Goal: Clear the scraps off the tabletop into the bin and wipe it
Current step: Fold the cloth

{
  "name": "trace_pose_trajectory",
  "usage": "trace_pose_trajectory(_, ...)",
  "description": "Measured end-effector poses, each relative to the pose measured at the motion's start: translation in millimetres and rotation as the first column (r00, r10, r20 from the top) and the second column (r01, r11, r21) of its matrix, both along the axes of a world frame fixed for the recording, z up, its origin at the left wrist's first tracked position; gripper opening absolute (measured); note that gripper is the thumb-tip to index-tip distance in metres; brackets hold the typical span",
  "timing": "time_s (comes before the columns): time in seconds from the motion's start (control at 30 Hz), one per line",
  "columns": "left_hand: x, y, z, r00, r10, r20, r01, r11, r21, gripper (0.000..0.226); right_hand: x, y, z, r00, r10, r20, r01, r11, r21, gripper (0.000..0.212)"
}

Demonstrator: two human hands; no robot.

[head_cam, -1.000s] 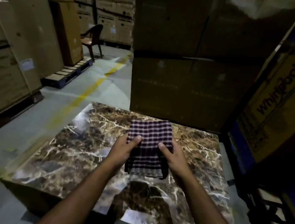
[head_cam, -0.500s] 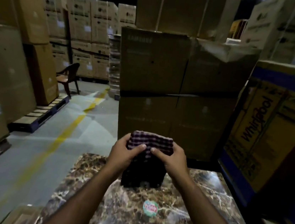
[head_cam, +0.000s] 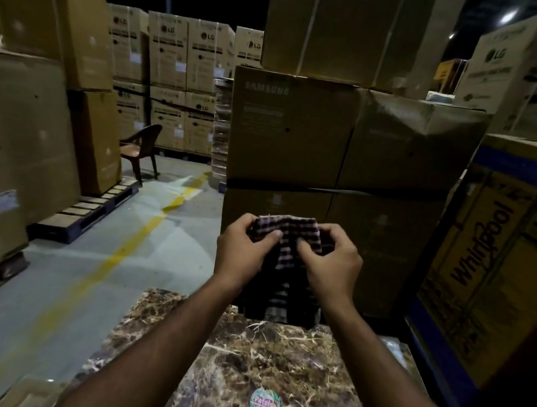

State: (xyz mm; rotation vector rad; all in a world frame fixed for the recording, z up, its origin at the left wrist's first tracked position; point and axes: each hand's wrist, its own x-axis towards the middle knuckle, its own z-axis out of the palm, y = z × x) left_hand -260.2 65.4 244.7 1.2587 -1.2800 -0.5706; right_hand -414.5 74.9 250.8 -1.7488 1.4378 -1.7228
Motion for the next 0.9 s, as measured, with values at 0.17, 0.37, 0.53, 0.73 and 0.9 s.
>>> trace_pose_trajectory(0.17, -10.3, 3.5, 13.6, 0.971, -0.025, -0.236, 0.022, 1.000, -0.016, 0.030, -2.1, -9.8, 7.2, 0.996, -0.069, -0.048, 0.065, 0.995, -0.082, 0.025)
trace_pose_trajectory(0.37, -20.6, 3.2, 25.6, 0.987, 0.088, -0.137, -0.101, 0.991, -0.087, 0.017, -2.6, -10.8, 23.0, 0.995, -0.031, -0.098, 0.019, 0.992, -0.122, 0.022)
trace_pose_trajectory(0.53, -25.7, 3.2, 33.2, 0.984, 0.024, -0.175, -0.032, 0.999, -0.042, 0.020, -0.4, 0.4, 17.1, 0.956, 0.173, -0.238, -0.196, 0.978, -0.077, 0.045)
trace_pose_trajectory(0.73, -13.6, -0.5, 31.1, 0.965, -0.173, -0.199, 0.162, 0.984, -0.071, 0.042, -14.7, -4.1, 18.7, 0.816, 0.481, -0.321, -0.472, 0.875, 0.110, 0.061)
trace_pose_trajectory(0.9, -5.5, -6.0, 42.6, 0.901, -0.298, -0.316, 0.287, 0.954, -0.083, 0.021, -30.5, -25.5, 33.5, 0.881, 0.421, 0.214, -0.459, 0.872, 0.172, 0.027)
